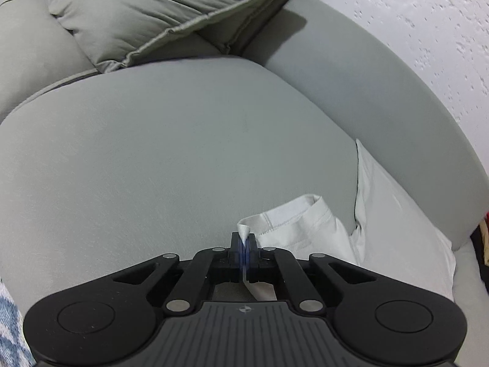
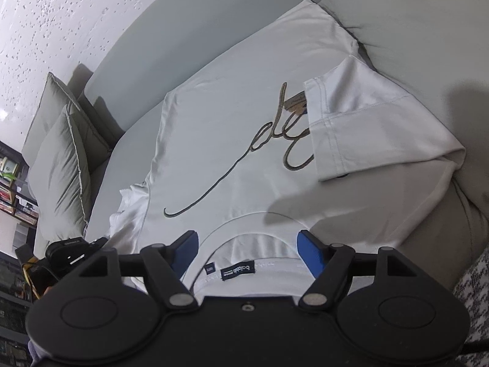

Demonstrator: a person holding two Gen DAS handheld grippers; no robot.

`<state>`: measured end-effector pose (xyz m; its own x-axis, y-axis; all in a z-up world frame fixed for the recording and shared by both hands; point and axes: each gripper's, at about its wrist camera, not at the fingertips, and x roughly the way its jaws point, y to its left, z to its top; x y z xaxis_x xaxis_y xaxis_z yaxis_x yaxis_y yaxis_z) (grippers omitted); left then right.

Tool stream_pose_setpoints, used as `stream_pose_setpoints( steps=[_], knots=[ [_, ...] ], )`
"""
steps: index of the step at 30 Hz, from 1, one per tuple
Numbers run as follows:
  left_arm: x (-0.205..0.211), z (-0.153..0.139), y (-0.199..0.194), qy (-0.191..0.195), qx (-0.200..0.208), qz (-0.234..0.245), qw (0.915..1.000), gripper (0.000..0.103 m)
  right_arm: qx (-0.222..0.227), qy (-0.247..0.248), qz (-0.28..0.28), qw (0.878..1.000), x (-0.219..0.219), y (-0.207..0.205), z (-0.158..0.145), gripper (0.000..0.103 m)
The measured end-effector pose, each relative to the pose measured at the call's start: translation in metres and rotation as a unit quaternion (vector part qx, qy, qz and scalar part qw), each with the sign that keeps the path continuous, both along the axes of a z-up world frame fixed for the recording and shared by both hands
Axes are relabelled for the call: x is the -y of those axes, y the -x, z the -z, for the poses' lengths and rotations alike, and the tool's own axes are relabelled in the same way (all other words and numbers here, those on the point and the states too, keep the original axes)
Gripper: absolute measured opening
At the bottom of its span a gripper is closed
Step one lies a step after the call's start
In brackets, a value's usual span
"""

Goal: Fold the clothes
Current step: 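Fold the sleeve over toward the shirt middle with the left gripper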

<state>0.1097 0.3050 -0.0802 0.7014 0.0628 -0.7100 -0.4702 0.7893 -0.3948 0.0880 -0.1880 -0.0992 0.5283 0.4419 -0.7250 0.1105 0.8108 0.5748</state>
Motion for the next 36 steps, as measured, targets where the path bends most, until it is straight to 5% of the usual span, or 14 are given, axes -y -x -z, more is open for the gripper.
stream_pose_setpoints(
  steps=[7, 14, 20, 23, 26, 32, 36],
  knots=[
    [0.065, -0.052, -0.001, -0.127, 0.045, 0.063, 0.9888, 0.000, 0.003, -0.022, 0.013, 1.000, 0.015, 0.004, 0.003, 0.071],
    [0.198, -0.078, 0.027, -0.250, 0.108, 0.201, 0.9411, 0.000, 0.003, -0.046, 0.031, 0.998, 0.035, 0.009, 0.009, 0.071],
    [0.271, -0.010, 0.051, -0.246, -0.011, 0.339, 0.9082, 0.017, 0.004, -0.061, 0.053, 0.997, 0.055, 0.013, 0.009, 0.074],
    [0.267, -0.003, 0.074, -0.248, -0.023, 0.353, 0.9016, 0.028, 0.009, -0.068, 0.061, 0.996, 0.065, 0.015, 0.009, 0.075],
    [0.235, -0.019, 0.084, -0.217, -0.012, 0.311, 0.9253, 0.034, 0.014, -0.075, 0.065, 0.995, 0.071, 0.017, 0.008, 0.076],
    [0.139, -0.031, 0.069, -0.114, -0.038, 0.147, 0.9819, 0.041, 0.017, -0.081, 0.065, 0.994, 0.072, 0.016, 0.010, 0.076],
    [0.099, -0.014, 0.051, -0.002, -0.055, 0.116, 0.9917, 0.043, 0.014, -0.083, 0.064, 0.994, 0.070, 0.018, 0.011, 0.076]
  ],
)
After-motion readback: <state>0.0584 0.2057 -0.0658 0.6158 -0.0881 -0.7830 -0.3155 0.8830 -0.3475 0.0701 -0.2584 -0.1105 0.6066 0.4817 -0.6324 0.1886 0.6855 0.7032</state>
